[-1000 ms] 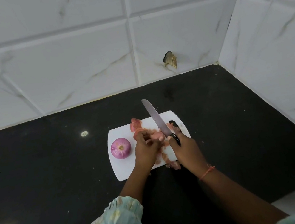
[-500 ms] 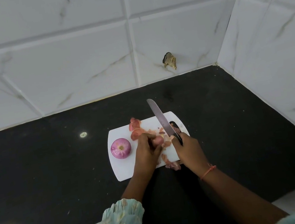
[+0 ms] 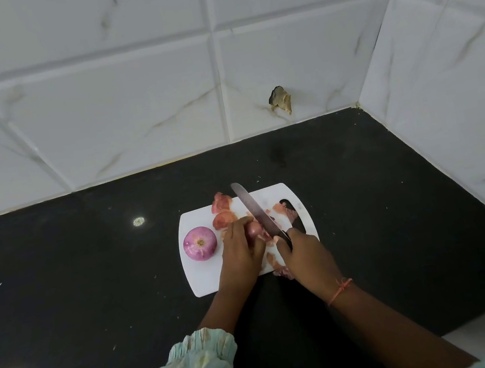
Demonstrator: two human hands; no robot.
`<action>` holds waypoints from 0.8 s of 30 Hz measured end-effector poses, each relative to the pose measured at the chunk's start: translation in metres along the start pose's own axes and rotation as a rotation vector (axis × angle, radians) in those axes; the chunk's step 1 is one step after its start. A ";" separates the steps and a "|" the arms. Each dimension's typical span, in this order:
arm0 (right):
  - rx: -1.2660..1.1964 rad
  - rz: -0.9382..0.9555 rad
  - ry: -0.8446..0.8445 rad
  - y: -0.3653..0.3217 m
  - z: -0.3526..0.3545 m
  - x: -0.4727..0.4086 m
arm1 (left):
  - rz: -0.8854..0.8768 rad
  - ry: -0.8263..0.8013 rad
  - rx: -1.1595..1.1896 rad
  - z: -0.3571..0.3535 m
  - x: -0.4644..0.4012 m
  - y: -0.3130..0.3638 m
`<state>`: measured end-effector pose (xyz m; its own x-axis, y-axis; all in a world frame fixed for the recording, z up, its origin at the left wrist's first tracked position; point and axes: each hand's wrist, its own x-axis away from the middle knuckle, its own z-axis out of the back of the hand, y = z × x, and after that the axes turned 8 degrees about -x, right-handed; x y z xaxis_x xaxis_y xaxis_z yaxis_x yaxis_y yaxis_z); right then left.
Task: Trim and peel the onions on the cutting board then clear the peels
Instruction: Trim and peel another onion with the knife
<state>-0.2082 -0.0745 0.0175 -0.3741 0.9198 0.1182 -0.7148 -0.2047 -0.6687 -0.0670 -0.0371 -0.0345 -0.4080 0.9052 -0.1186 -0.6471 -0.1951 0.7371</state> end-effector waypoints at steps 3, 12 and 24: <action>0.015 -0.001 0.000 0.000 0.001 0.000 | -0.025 -0.018 -0.010 0.002 -0.005 -0.002; -0.006 -0.003 0.041 -0.001 0.003 0.001 | -0.077 0.041 -0.038 0.005 -0.006 -0.009; 0.178 0.047 -0.076 -0.011 0.006 0.001 | 0.064 0.082 0.122 0.008 -0.007 -0.006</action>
<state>-0.2047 -0.0733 0.0297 -0.4484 0.8812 0.1499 -0.7863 -0.3091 -0.5350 -0.0552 -0.0392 -0.0334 -0.5003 0.8576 -0.1192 -0.5370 -0.1993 0.8197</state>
